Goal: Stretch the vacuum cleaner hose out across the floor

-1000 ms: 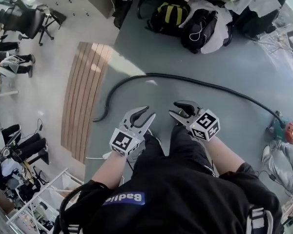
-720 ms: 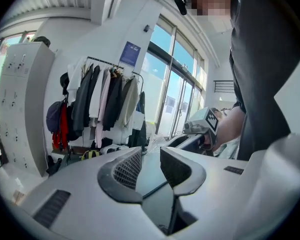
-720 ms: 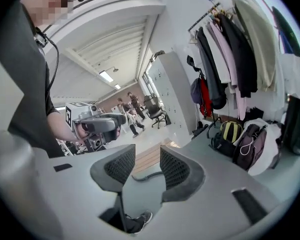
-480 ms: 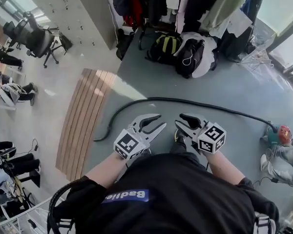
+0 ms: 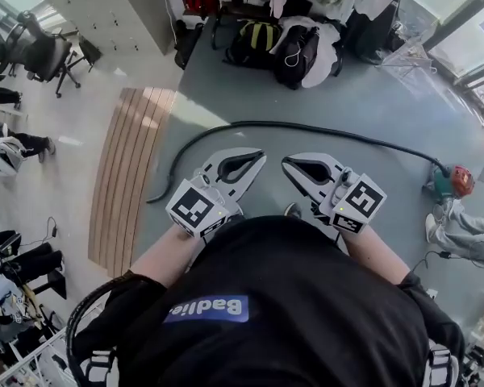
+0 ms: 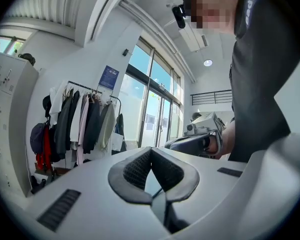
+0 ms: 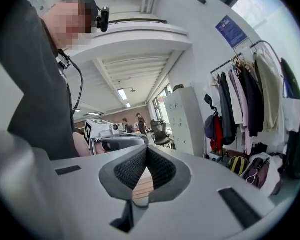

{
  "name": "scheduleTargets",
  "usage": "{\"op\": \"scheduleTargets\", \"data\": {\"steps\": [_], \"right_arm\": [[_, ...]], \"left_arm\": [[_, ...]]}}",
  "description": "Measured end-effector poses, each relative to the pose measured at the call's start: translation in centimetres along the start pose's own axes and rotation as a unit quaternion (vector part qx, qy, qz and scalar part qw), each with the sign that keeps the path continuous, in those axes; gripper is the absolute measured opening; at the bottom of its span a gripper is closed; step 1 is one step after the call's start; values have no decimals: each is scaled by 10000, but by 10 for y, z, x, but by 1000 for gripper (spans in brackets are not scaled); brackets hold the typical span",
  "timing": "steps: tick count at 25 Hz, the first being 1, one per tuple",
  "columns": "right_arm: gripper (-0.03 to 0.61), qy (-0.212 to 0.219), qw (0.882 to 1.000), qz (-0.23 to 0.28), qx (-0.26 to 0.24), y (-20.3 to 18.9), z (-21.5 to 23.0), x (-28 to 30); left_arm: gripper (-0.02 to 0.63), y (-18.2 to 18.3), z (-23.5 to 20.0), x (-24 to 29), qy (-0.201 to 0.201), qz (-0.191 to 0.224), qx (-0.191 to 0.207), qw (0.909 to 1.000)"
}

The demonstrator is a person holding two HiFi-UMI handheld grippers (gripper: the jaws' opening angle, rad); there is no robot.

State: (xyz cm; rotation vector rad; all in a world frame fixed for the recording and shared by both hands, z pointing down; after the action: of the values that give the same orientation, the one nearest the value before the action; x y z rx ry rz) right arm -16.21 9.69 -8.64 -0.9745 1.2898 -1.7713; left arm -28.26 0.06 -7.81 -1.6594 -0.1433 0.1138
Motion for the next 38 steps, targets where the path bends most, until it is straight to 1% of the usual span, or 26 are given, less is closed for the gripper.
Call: {"op": "scheduleTargets", "data": {"steps": [5,9,14,17,27,32,38], "right_arm": [[5,57,9996,146,-221,-2,7,-41],[5,74,9997,186,-128,-18,6,-64],[5,209,9993,282,-131,-23,1,-80],[5,238,9993,258,-96,-23,0,-88],[5,395,9987,217,-240,-20,1,-89],[5,428,9987,169,-216,-19,8,-85],[5,537,9982,160,-232,-16,5,-74]], "left_arm": [[9,-4,38,26,149,-21,-409,9991],[9,-10,63,43,147,-159,-495,9985],[9,-14,81,46,376,-178,-542,9977],[9,-15,88,48,521,-171,-588,9968],[9,-19,91,46,809,-202,-524,9951],[9,-19,87,47,881,-267,-520,9944],[9,-19,85,38,1010,-309,-536,9930]]}}
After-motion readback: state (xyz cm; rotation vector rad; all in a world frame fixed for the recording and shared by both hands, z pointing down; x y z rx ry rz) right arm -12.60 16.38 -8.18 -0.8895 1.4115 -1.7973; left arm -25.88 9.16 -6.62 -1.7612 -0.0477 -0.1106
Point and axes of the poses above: the fingertips, and each gripper's own axes: x forward along the fingers, z to its right, y out of its top, the point moved 7 cm from there along -x, backward along the fingers, and after that the axes turned 3 degrees about -y, right-handed, at the moved point
